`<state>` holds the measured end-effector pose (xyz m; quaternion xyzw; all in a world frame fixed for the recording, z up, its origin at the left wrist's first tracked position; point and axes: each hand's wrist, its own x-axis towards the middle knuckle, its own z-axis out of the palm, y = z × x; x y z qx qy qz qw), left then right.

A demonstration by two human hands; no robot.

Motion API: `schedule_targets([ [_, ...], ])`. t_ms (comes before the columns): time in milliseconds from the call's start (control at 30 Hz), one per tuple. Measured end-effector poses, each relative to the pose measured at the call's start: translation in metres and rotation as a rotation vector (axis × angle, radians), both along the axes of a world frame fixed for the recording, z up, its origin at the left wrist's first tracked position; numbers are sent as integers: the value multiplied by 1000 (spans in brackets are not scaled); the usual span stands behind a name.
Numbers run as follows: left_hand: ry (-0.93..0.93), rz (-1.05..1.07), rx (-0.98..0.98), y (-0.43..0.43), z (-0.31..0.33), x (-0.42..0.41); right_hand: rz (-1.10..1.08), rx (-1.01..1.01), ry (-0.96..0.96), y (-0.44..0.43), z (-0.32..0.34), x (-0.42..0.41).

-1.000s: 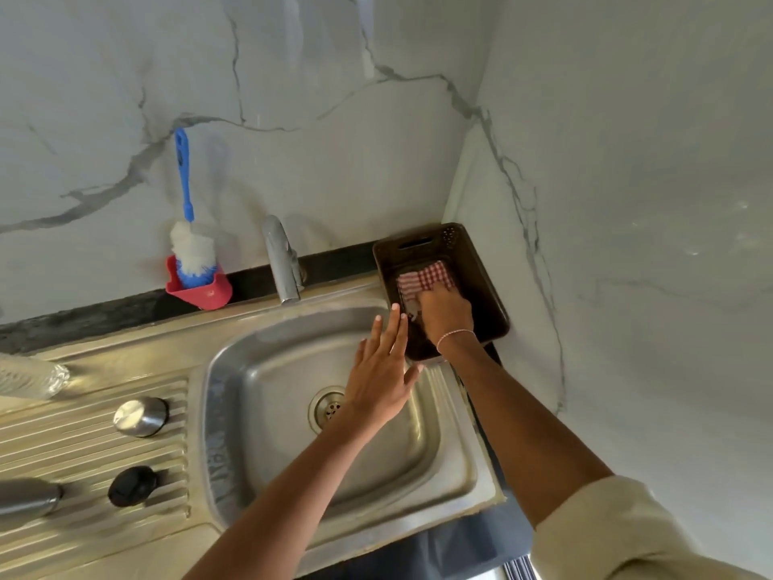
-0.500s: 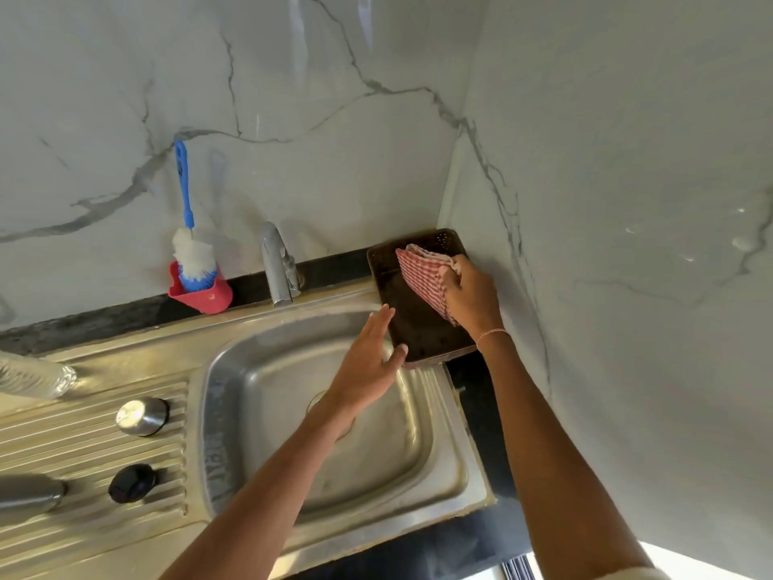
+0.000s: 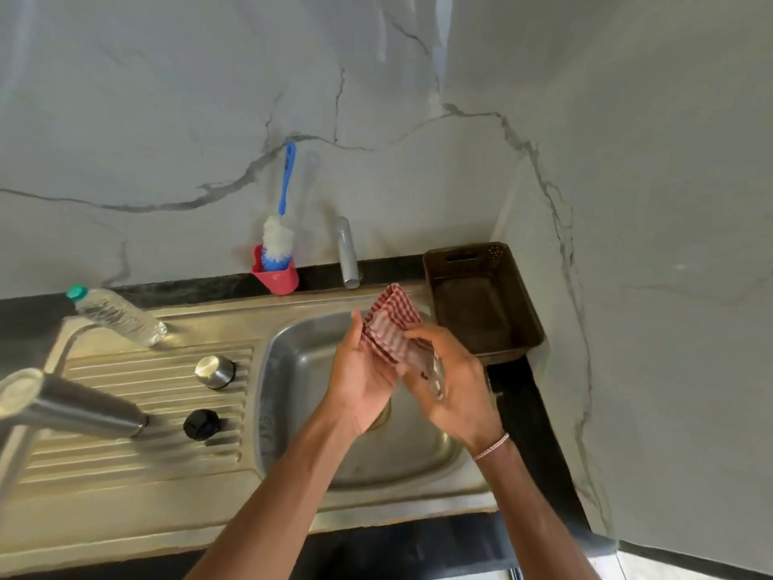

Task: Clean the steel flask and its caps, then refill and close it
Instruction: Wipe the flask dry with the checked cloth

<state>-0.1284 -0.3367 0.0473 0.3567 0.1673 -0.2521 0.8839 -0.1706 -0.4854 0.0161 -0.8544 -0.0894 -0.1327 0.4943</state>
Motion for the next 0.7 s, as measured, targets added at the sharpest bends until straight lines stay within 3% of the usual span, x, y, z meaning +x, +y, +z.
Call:
schedule_targets([
  [267, -33, 89, 90, 70, 8, -50, 54, 16, 237, 98, 1, -7],
  [467, -137, 211, 198, 130, 6, -66, 156, 234, 355, 152, 11, -14],
  [567, -93, 275, 332, 157, 15, -69, 160, 256, 455, 171, 17, -10],
  [700, 76, 343, 535, 190, 24, -58, 93, 592, 668, 184, 19, 2],
])
